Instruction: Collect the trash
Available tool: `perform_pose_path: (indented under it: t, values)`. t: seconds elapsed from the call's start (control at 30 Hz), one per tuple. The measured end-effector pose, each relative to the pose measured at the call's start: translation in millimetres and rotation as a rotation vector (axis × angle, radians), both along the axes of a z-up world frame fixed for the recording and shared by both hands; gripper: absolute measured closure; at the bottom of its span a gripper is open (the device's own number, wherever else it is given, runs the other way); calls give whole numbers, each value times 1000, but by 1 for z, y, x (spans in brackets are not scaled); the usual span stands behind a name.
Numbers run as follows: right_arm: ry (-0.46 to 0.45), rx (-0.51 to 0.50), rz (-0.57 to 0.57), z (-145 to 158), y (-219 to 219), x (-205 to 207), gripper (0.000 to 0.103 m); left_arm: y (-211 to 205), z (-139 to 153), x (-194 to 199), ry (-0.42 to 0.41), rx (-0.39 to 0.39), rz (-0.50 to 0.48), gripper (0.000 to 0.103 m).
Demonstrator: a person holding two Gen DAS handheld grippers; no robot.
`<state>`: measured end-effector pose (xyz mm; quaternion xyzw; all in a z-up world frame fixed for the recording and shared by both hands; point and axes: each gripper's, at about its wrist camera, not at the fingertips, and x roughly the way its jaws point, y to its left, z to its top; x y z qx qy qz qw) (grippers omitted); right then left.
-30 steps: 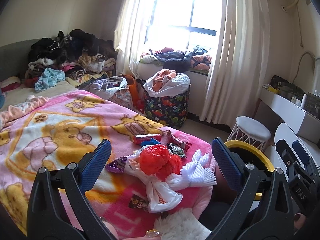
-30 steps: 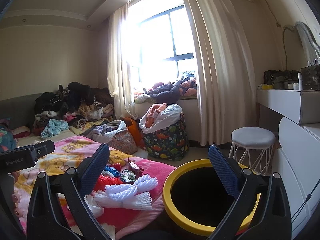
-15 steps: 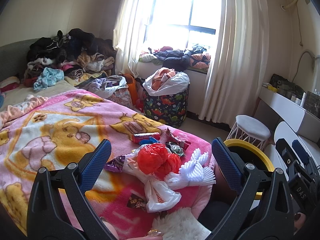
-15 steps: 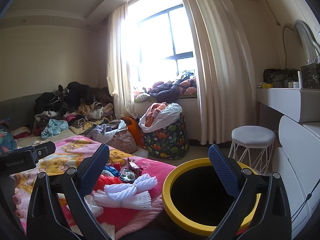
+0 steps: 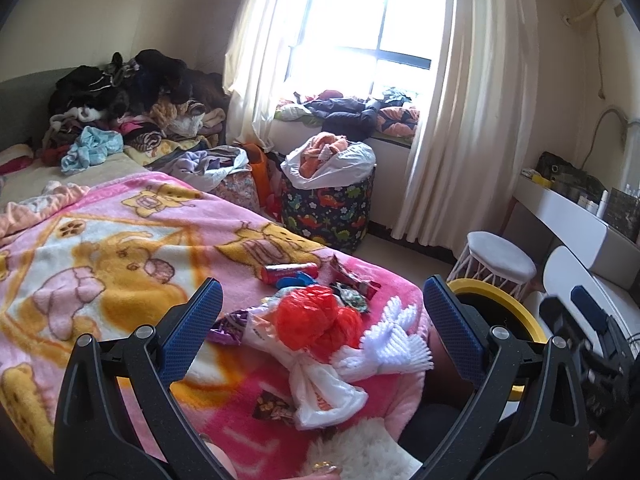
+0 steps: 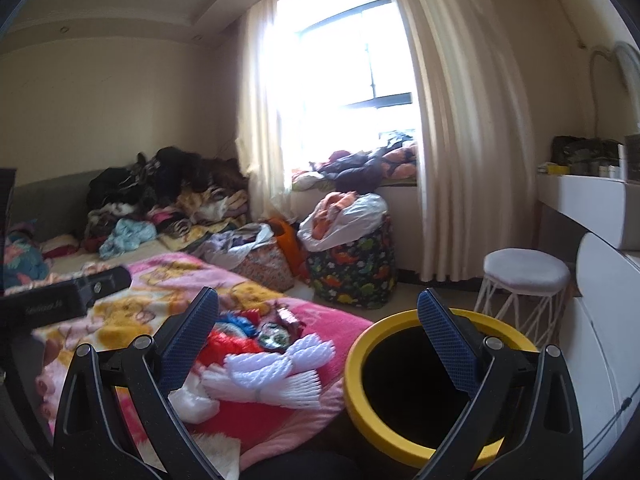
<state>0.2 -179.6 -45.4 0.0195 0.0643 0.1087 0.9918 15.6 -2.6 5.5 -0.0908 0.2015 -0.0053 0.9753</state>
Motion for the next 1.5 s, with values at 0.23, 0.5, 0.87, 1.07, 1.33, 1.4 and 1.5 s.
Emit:
perform_pose_path:
  t: [0.23,0.5,0.87,1.07,1.33,1.4,1.5]
  values:
    - [57,-91,131,-6,38,7,6,30,-1,7,-5,-36,43,11]
    - [146,-152,225,-9,62,26,6,58,-9,14,7,-70,62,11]
    - [271,-289,238,-31,60,70,16,66,-38,50,95,-187,-121,11]
    - [298,-455,280,-53,66,80,25,50,-56,77,194,-155,-162,11]
    - [303,-636,339,-71,87,96,61,35,-73,98,301,-135,-213,20]
    - [302,-668,341,-74,91,99,75,33,-75,103,323,-130,-219,25]
    - [287,-689,339,-75,94,101,84,31,-78,108,348,-120,-224,35]
